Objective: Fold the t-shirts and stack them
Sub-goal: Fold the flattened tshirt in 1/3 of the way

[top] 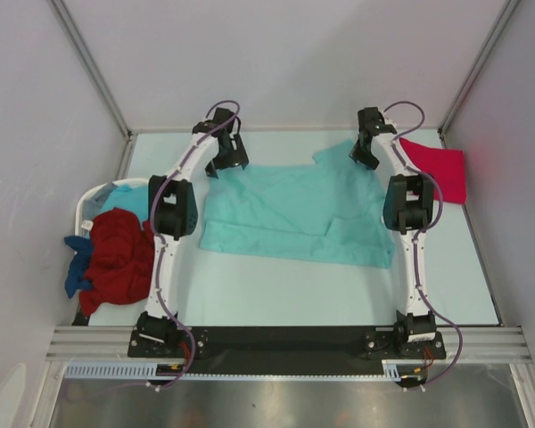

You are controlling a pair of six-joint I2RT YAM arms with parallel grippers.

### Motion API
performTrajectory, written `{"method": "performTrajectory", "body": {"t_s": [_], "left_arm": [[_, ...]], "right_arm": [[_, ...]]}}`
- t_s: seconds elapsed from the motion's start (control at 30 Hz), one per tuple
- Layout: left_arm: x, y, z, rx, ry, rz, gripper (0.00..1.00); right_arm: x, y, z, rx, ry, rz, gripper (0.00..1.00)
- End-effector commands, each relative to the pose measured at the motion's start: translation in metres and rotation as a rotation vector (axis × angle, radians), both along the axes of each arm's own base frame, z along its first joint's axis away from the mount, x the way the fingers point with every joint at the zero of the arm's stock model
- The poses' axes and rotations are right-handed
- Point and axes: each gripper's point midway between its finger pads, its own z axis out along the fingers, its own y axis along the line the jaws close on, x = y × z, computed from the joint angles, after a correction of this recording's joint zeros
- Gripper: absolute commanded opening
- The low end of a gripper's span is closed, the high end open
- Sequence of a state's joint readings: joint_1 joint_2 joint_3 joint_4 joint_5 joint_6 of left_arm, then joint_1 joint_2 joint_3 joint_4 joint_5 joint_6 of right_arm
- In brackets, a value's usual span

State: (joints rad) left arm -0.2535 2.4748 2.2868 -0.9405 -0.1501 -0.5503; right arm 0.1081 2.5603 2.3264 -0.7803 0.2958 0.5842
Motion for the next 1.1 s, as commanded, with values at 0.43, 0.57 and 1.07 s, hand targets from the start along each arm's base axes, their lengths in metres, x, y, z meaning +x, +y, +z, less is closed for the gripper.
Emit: {"method": "performTrajectory", "body": {"t_s": [0.43,0.57,1.07], "left_arm": [[-0.087,-0.005,0.07,-0.066,-0.15,-0.018,0.94],[-0.128,-0.002,0.053,-0.058,-0.132,-0.045,0.93],[-0.141,-0.016,-0.006,-0.028,0.055,-0.081,0.84]], "right_arm": [[-0.097,0.047,0.11,-0.068,-0.117,0.104,0.55],[-0.139,0.043,0.084,-0.083,-0.06,0.109,0.53],[-0.195,0.038,-0.001,-0.109,0.146,0.117,0.47]]}}
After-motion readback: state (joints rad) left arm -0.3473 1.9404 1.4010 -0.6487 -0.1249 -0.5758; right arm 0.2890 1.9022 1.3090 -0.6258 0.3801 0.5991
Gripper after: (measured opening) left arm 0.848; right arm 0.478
